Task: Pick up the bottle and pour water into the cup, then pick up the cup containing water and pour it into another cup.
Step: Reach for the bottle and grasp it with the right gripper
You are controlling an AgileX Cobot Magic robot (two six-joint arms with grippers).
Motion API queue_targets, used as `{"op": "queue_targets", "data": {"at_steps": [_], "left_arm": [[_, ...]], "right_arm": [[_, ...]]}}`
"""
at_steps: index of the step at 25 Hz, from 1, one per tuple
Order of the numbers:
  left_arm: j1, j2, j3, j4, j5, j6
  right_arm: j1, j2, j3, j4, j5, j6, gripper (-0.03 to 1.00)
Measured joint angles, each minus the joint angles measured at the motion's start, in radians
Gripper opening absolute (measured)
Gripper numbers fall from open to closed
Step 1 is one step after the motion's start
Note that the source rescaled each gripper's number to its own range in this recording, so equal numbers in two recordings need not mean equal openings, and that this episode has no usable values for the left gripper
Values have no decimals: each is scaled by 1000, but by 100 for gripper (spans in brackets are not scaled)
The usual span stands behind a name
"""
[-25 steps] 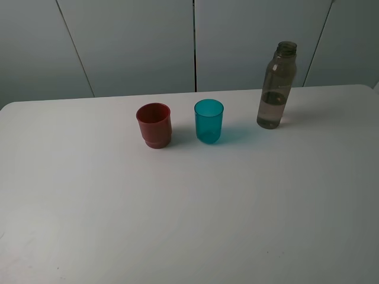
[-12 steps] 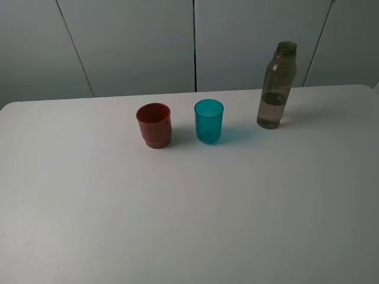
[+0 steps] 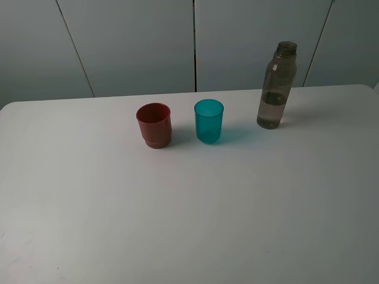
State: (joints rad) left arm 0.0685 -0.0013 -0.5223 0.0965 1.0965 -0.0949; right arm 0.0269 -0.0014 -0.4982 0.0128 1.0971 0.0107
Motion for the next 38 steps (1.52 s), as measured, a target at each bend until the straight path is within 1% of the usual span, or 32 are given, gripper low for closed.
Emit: {"op": "queue_targets", "data": {"at_steps": [8, 13, 18, 22, 25, 27, 30, 32, 36, 38], "left_arm": [[0, 0, 0, 0, 0, 0], [0, 0, 0, 0, 0, 0], [0, 0, 0, 0, 2, 0], [0, 0, 0, 0, 2, 0], [0, 0, 0, 0, 2, 0], [0, 0, 0, -2, 4, 0], [0, 0, 0, -2, 4, 0], [0, 0, 0, -2, 6, 0], [0, 0, 0, -2, 6, 0], [0, 0, 0, -2, 6, 0]], "right_arm": [[0, 0, 0, 4, 0, 0, 100], [0, 0, 0, 60, -2, 11, 100], [0, 2, -2, 79, -2, 23, 100], [0, 86, -18, 79, -32, 27, 100], [0, 193, -52, 112, -106, 25, 100], [0, 271, -74, 161, -181, 0, 100], [0, 396, -80, 233, -295, -80, 100], [0, 487, -82, 263, -361, -141, 100], [0, 657, -82, 285, -483, -263, 100], [16, 733, -82, 285, -532, -284, 100]]}}
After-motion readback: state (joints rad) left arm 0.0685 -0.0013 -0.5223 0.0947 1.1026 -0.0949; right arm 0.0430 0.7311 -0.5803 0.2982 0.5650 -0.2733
